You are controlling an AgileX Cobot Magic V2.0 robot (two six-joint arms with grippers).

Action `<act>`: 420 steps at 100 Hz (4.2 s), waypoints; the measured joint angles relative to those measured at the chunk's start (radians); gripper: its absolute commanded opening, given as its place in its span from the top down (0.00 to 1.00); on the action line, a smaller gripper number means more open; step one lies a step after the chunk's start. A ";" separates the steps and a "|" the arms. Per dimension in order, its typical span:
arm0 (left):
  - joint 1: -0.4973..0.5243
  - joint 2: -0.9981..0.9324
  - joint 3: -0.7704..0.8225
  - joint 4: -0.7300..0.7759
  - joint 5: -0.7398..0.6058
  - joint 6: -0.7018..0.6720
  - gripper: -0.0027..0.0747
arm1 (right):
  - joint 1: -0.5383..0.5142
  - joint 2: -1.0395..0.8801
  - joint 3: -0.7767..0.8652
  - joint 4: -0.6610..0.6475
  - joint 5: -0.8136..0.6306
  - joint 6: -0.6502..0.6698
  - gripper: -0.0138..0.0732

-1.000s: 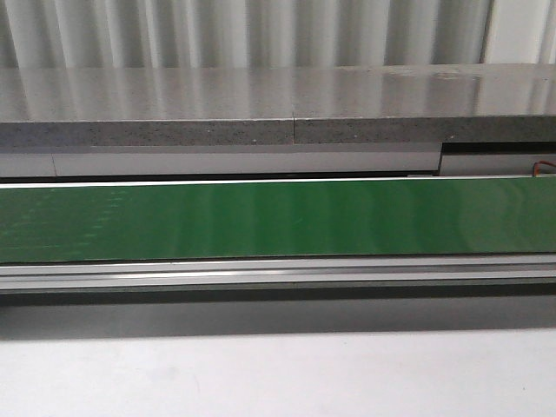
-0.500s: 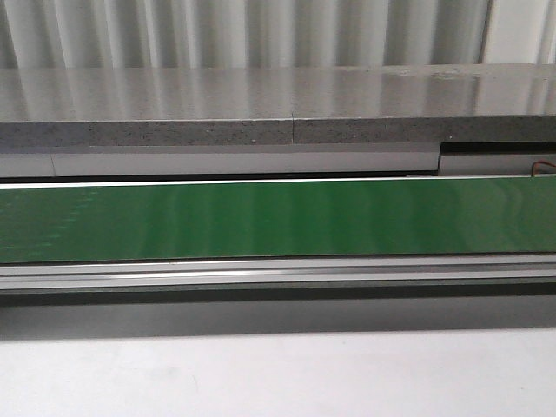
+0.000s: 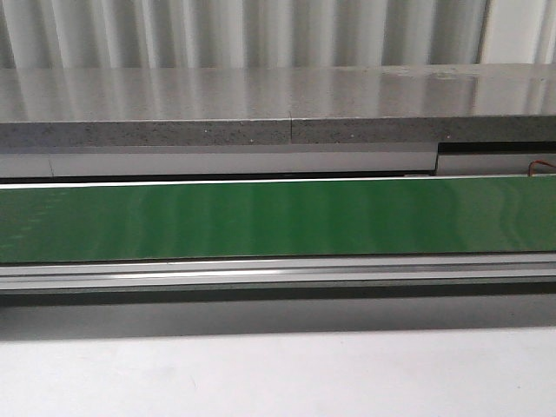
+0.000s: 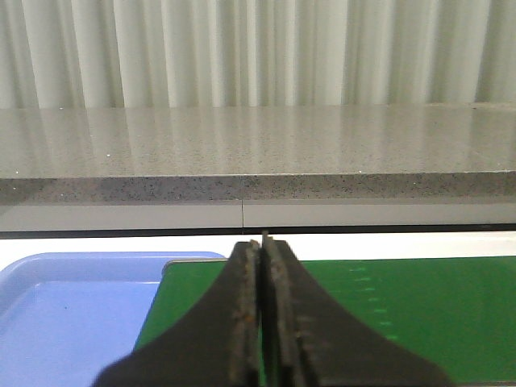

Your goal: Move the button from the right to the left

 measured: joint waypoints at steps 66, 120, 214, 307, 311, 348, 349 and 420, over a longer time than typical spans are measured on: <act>0.000 0.000 0.000 0.000 0.000 0.000 0.99 | 0.241 -0.064 0.006 0.017 0.119 0.000 0.53; 0.000 0.000 0.000 0.000 0.000 0.000 0.99 | 0.241 0.030 0.006 0.027 0.104 0.000 0.15; 0.000 0.000 0.000 0.000 0.000 0.000 0.99 | 0.241 -0.562 0.183 0.029 0.002 -0.100 0.09; 0.000 0.000 0.000 0.000 0.000 0.000 0.99 | 0.241 -1.256 0.575 0.053 0.062 -0.128 0.63; 0.000 0.000 0.000 0.000 0.000 0.000 0.99 | 0.241 -1.256 0.575 0.053 0.062 -0.128 0.73; 0.000 0.000 0.000 0.000 0.000 0.000 0.99 | 0.241 -1.256 0.575 0.054 0.065 -0.130 0.92; 0.000 0.000 0.000 0.000 0.000 0.000 0.99 | 0.241 -1.256 0.575 0.054 0.065 -0.130 0.92; 0.000 0.000 0.000 0.000 0.000 0.000 0.99 | 0.241 -1.256 0.575 0.054 0.065 -0.130 0.92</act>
